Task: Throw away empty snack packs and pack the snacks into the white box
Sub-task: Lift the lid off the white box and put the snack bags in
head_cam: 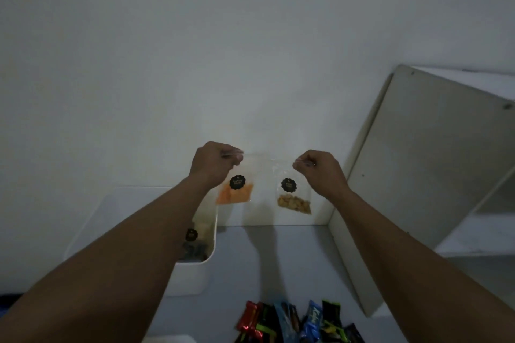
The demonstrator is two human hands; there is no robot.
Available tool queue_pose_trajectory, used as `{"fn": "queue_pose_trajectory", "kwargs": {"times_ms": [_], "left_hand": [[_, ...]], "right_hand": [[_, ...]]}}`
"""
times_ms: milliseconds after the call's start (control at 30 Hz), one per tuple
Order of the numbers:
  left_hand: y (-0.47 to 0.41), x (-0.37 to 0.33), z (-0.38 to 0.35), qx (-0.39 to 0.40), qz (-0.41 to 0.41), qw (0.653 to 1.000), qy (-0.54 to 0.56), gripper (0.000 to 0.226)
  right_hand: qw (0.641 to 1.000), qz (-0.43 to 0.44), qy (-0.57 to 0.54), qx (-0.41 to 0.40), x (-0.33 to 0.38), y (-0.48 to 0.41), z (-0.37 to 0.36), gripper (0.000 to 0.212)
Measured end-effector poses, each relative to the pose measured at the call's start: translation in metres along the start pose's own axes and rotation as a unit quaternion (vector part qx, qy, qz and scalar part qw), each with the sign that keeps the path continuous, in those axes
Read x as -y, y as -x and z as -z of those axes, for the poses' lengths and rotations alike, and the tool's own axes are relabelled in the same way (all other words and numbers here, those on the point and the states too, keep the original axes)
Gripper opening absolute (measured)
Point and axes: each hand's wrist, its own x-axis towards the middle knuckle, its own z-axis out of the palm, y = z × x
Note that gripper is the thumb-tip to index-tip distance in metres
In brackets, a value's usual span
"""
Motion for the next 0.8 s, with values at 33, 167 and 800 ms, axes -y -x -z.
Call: {"fn": "queue_pose_trajectory", "kwargs": {"times_ms": [33, 167, 800], "left_hand": [[0.002, -0.001, 0.011, 0.001, -0.003, 1.000, 0.001, 0.012], [0.010, 0.004, 0.057, 0.002, -0.008, 1.000, -0.004, 0.011], [0.036, 0.093, 0.190, -0.061, 0.008, 0.998, -0.026, 0.013]], "right_hand": [[1.000, 0.003, 0.006, -0.001, 0.011, 0.002, -0.002, 0.007], [1.000, 0.005, 0.019, 0.013, 0.052, 0.014, -0.013, 0.009], [0.992, 0.029, 0.076, 0.102, 0.138, 0.057, -0.163, 0.014]]}}
